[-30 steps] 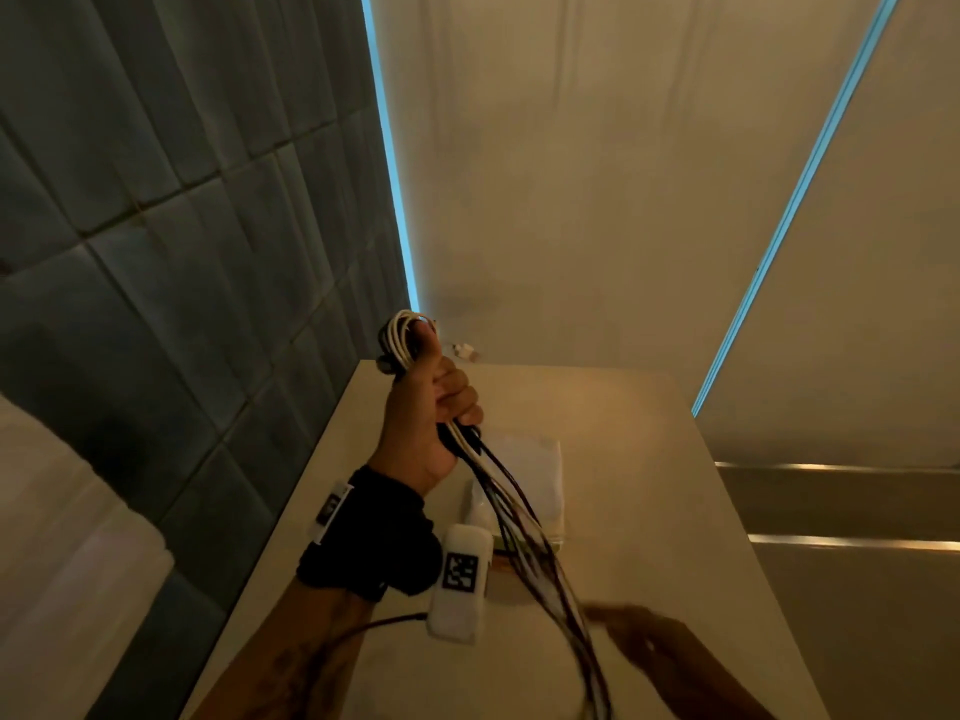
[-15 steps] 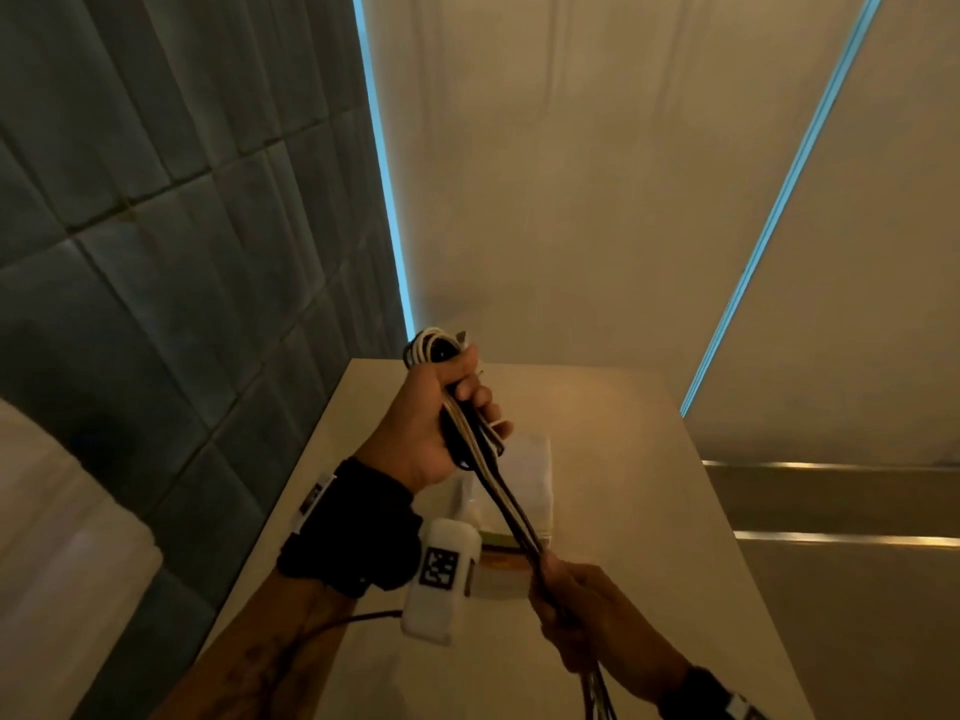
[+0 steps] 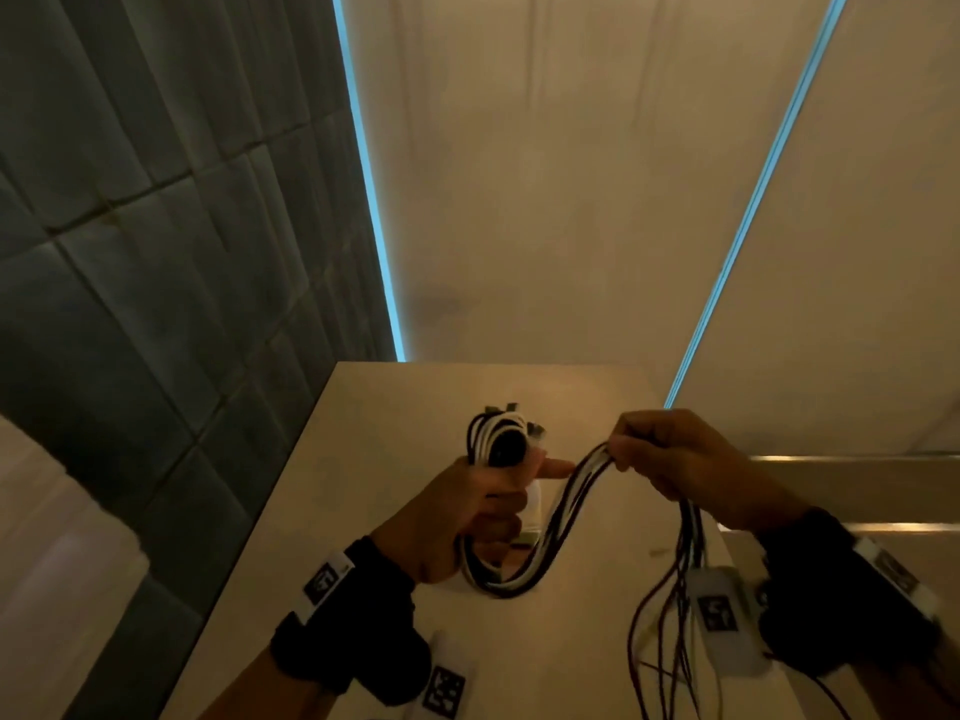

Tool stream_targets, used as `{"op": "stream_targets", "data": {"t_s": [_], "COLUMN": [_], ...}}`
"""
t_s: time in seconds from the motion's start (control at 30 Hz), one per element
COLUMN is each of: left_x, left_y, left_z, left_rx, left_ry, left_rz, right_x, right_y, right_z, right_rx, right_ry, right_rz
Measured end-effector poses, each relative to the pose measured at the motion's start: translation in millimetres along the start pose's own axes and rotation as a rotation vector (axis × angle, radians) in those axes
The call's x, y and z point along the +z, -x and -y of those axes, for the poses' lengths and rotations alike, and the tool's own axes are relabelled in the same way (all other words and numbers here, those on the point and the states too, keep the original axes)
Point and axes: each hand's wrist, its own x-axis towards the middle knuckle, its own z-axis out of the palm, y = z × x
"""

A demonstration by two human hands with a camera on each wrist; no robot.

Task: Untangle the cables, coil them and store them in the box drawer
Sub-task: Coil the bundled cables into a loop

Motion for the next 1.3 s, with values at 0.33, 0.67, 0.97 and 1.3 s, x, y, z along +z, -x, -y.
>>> {"op": "stream_targets", "data": {"t_s": [0.33,0.67,0.97,1.3], "left_x": [2.4,9.3,-27.5,1.0], "left_y": [-9.6,-14.2,-21.0,-49.0], "left_z": [18.7,28.4,5.8,33.1], "left_rx": [0.042,-0.030,0.137,0.100], "left_ry": [-0.197,0.168,0.317,0.273], "left_rz": [-0.013,0.107,-0.207,-0.270], "right_x": [21.7,22.9,32.9,111.2], "right_y": [-32.7,-34.8,15.9,-7.0], "right_z": [7.0,-10.0,-66.4,-14.9], "right_rx": [-0.279,-0.201,0.150,-0.348], "right_ry": [0.538,0.521,-0.427,0.237], "right_rz": [-0.102,-0.088,-0.027,-0.567]}}
